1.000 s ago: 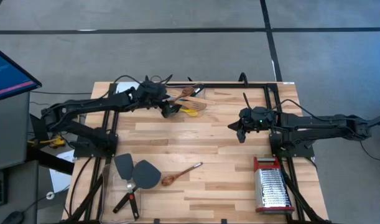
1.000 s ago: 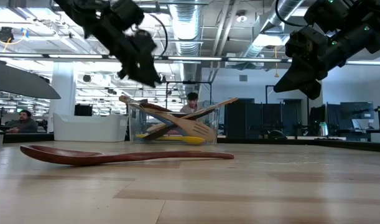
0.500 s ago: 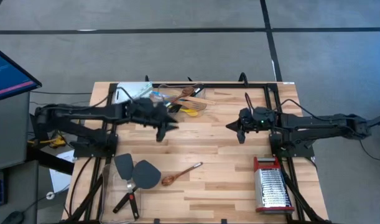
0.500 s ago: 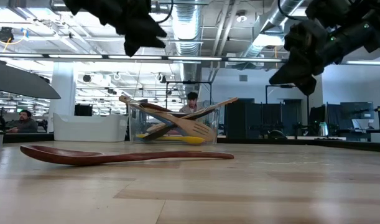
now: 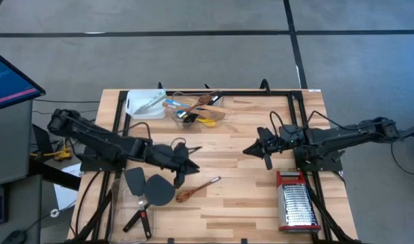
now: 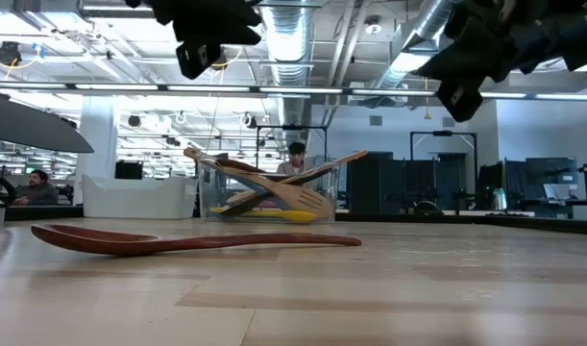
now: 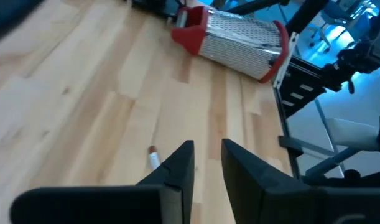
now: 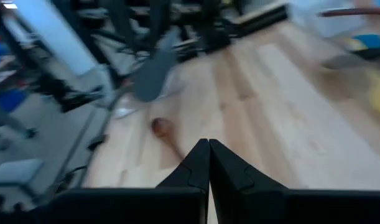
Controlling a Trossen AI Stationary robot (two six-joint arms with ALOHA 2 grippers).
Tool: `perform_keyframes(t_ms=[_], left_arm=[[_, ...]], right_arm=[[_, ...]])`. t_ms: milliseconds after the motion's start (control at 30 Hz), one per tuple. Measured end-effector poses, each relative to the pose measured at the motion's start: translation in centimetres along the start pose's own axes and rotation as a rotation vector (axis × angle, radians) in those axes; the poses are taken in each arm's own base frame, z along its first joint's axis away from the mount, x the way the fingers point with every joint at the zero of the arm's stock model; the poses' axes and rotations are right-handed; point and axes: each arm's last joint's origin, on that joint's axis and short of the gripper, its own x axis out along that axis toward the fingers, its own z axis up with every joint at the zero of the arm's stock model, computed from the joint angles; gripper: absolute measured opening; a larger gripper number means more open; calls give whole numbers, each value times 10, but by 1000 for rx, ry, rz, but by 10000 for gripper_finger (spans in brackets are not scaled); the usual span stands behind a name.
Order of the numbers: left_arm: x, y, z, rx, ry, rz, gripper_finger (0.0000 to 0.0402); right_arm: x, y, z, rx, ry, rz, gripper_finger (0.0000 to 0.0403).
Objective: Pick & Place Kitchen Items
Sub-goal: Put the brown serving spoon into the top transparent bin
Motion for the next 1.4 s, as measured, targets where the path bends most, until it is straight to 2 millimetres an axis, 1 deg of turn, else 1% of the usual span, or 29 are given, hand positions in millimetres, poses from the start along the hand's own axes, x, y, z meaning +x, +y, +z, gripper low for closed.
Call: perform_keyframes(t_ms=[100, 233, 467, 600, 733, 867, 933, 1100, 1233, 1400], left_arm=[[6, -12, -7, 11, -16, -20, 56], [12, -27, -18, 32, -31, -38, 40], [14, -45, -36, -30, 7, -59, 6], [12, -53, -42, -51, 25, -79, 4], [11, -56, -44, -13, 27, -88, 4], [11, -56, -44, 2, 26, -88, 4], [11, -56, -45, 5, 26, -87, 3], [11, -56, -45, 57, 31, -97, 3], [11, -56, -45, 63, 32, -96, 3], [11, -56, -45, 67, 37, -94, 3]], right_arm=[[5, 7, -1, -11, 17, 43, 0], [20, 16, -3, -42, 84, 64, 0], [66, 30, -9, -198, 223, 75, 0], [96, 36, -14, -266, 290, 79, 0], [128, 39, -24, -351, 346, 87, 0], [158, 35, -36, -361, 413, 66, 0], [169, 34, -40, -365, 430, 60, 0], [192, 28, -47, -445, 459, 59, 1], [205, 27, -53, -507, 508, 66, 24], [212, 26, -59, -506, 572, 58, 79]])
